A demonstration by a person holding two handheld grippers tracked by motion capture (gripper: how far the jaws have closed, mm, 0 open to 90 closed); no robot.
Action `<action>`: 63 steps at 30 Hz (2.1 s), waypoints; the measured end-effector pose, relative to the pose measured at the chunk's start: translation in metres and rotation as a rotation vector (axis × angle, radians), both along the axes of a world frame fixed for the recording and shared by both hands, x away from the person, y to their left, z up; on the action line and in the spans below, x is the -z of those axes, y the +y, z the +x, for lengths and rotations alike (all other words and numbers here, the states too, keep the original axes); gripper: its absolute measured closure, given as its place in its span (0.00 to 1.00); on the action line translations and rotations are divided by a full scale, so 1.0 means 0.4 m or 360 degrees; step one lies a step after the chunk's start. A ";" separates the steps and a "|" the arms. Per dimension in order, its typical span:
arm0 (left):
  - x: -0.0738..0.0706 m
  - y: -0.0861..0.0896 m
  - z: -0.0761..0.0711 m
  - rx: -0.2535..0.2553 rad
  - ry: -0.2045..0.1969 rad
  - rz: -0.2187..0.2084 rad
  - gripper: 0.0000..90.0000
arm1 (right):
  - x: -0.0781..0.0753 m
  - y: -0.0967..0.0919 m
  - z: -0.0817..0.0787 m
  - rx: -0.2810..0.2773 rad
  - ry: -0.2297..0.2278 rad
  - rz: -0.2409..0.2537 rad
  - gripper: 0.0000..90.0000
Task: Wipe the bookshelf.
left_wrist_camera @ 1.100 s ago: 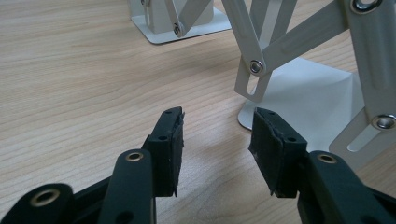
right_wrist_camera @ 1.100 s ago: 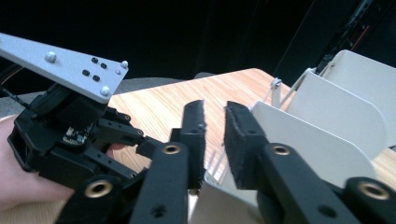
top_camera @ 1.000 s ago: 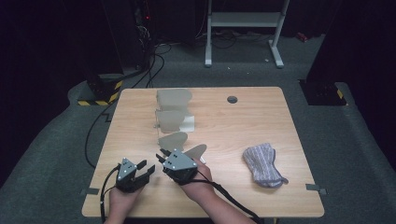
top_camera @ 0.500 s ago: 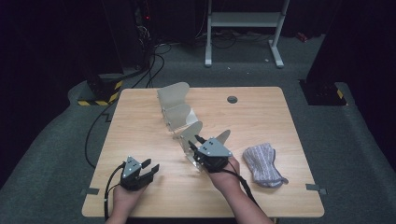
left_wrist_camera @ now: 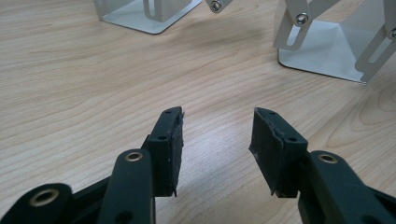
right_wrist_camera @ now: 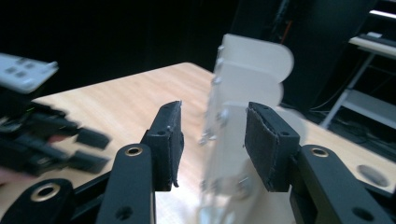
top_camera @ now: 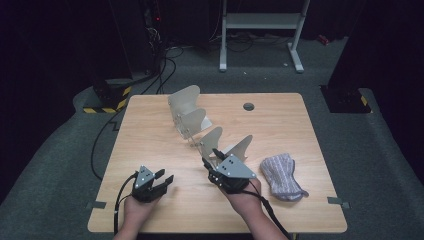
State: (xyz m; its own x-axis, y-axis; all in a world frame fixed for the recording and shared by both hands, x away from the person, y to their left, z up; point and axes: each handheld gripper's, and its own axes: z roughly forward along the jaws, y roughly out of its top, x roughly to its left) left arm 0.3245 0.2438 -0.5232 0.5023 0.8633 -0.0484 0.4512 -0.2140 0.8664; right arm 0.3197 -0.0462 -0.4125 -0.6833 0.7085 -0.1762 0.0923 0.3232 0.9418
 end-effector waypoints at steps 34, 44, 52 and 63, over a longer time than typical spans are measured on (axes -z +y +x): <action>0.009 0.005 -0.014 -0.0013 0.0033 0.0050 0.56 | 0.224 0.059 0.048 0.0098 0.0306 -0.0075 0.57; 0.010 0.011 -0.015 -0.0028 0.0038 0.0036 0.55 | 0.220 0.024 0.058 0.0207 0.0297 -0.0014 0.59; 0.011 0.015 -0.012 -0.0018 0.0045 0.0032 0.55 | 0.209 -0.031 0.090 0.0344 0.0297 0.0024 0.59; 0.006 0.010 -0.005 0.0029 0.0045 0.0016 0.55 | 0.188 -0.093 0.174 0.0535 0.0332 0.0010 0.59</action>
State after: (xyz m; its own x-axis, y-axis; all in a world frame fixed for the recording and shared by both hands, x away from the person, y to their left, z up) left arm 0.3225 0.2477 -0.5254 0.5163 0.8547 -0.0544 0.4714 -0.2307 0.8512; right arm 0.3895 -0.0835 -0.4877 -0.4338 0.8995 -0.0527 0.3818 0.2364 0.8935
